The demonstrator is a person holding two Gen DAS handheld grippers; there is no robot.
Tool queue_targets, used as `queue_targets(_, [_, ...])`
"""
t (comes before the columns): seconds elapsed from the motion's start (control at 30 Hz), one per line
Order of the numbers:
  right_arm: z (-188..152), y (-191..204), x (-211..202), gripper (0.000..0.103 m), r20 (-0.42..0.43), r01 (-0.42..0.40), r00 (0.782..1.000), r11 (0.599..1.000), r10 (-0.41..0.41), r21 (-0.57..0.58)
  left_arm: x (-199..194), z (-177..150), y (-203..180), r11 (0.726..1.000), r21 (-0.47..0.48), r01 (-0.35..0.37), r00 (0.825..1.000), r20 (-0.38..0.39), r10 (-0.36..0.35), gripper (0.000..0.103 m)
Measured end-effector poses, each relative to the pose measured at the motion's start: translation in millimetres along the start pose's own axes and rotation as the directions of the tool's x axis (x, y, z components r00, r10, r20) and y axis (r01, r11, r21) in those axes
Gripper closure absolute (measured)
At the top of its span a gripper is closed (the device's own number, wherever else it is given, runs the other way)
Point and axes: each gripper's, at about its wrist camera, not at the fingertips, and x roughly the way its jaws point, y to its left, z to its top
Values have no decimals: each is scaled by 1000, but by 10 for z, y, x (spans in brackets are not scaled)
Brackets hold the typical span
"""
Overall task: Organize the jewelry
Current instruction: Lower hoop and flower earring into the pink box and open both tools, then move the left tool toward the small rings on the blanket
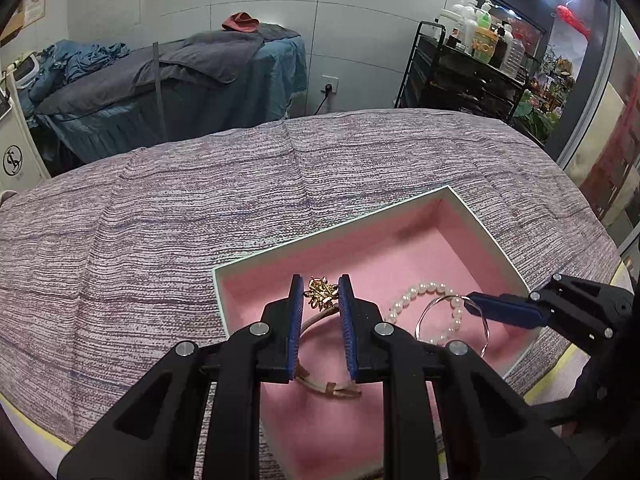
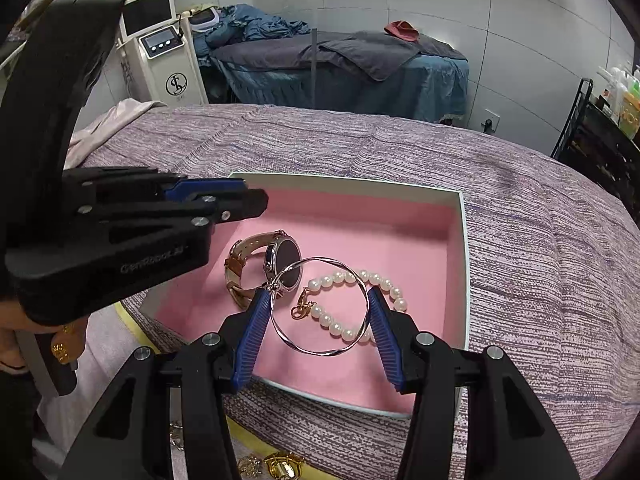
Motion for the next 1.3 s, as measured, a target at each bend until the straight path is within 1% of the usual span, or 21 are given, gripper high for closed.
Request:
queue_targets(0.13, [-10, -21, 63, 54, -18, 7, 1000, 1000, -7, 4, 191, 77, -12, 1000, -19, -5, 999, -44, 4, 85])
queue_targets(0.27, [-16, -13, 116, 54, -34, 9, 999, 1000, -10, -9, 296, 105, -70, 1000, -22, 6, 998, -69, -7, 85])
queue_targets(0.33, [-12, -1, 136, 54, -33, 26, 999, 999, -26, -21, 339, 109, -84, 1000, -21, -6, 997, -80, 5, 85])
queue_targets(0.43, [-9, 18, 152, 54, -32, 35, 999, 999, -36, -26, 386, 131, -75, 999, -27, -20, 996, -86, 18, 84])
queue_targets(0.6, [-23, 54, 172, 54, -26, 44, 999, 998, -46, -44, 377, 136, -77, 1000, -23, -17, 996, -87, 15, 84])
queue_targets(0.63, [-29, 61, 173, 54, -23, 48, 999, 998, -49, -48, 354, 132, -76, 1000, -23, -14, 997, -81, 12, 82])
queue_targets(0.7, [-33, 52, 166, 53, -19, 47, 999, 998, -48, -45, 284, 129, -52, 999, -32, -14, 998, -62, 12, 67])
queue_targets(0.73, [-35, 48, 154, 51, -18, 46, 999, 998, -47, -40, 239, 128, -40, 999, -40, -17, 999, -47, 15, 55])
queue_targets(0.77, [-39, 43, 125, 47, -13, 48, 999, 998, -49, -30, 171, 122, -25, 999, -50, -19, 1000, -26, 17, 46])
queue_targets(0.9, [-67, 42, -36, 40, 30, 55, 998, 998, -54, -6, -195, 53, 22, 997, -81, -18, 997, 76, 25, 31])
queue_targets(0.97, [-97, 47, -132, 33, 50, 74, 996, 997, -75, 10, -392, -10, 22, 996, -84, -40, 990, 133, 51, 17])
queue_targets(1.03, [-129, 41, -224, 31, 66, 86, 994, 996, -87, 25, -589, -112, 31, 994, -86, -64, 979, 189, 80, 11])
queue_targets(1.1, [-172, 28, -294, 26, 79, 96, 992, 995, -99, 38, -731, -216, 36, 993, -86, -80, 970, 221, 98, 6])
queue_targets(1.2, [-263, 15, -391, 24, 90, 104, 990, 993, -109, 60, -873, -452, 36, 992, -79, -101, 964, 241, 117, 6])
queue_targets(1.3, [-377, 21, -491, 24, 99, 98, 990, 993, -105, 72, -951, -656, 39, 990, -78, -121, 962, 237, 136, 6])
